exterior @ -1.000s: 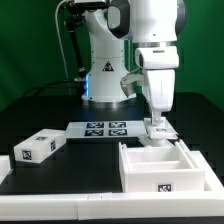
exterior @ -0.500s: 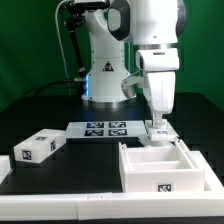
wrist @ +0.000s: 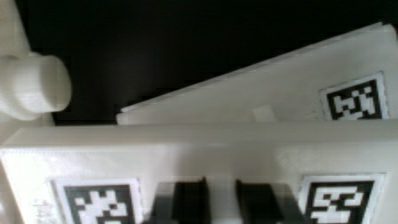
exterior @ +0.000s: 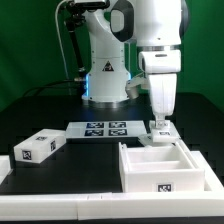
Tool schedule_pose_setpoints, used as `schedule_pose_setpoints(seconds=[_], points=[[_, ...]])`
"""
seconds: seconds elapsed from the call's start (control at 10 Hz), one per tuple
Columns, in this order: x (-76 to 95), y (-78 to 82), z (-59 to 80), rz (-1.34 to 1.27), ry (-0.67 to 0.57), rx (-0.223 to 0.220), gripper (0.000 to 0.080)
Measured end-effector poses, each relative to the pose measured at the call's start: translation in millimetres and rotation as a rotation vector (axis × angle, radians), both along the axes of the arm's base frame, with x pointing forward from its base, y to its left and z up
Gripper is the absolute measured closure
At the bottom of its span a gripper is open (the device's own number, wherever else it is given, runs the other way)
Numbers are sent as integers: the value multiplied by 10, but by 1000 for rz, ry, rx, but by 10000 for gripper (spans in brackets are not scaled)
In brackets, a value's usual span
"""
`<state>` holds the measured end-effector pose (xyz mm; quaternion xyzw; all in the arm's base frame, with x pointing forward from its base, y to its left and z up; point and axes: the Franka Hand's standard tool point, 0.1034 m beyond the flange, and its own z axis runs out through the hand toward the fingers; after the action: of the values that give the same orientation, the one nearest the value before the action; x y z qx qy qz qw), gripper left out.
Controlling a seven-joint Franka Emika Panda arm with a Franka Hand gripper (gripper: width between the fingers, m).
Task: Assemble cabinet
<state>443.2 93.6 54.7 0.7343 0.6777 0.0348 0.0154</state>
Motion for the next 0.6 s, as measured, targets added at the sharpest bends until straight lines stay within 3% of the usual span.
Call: schedule_pose_setpoints(seconds=[0.6], points=[[59, -56, 14, -11, -2, -2, 731]])
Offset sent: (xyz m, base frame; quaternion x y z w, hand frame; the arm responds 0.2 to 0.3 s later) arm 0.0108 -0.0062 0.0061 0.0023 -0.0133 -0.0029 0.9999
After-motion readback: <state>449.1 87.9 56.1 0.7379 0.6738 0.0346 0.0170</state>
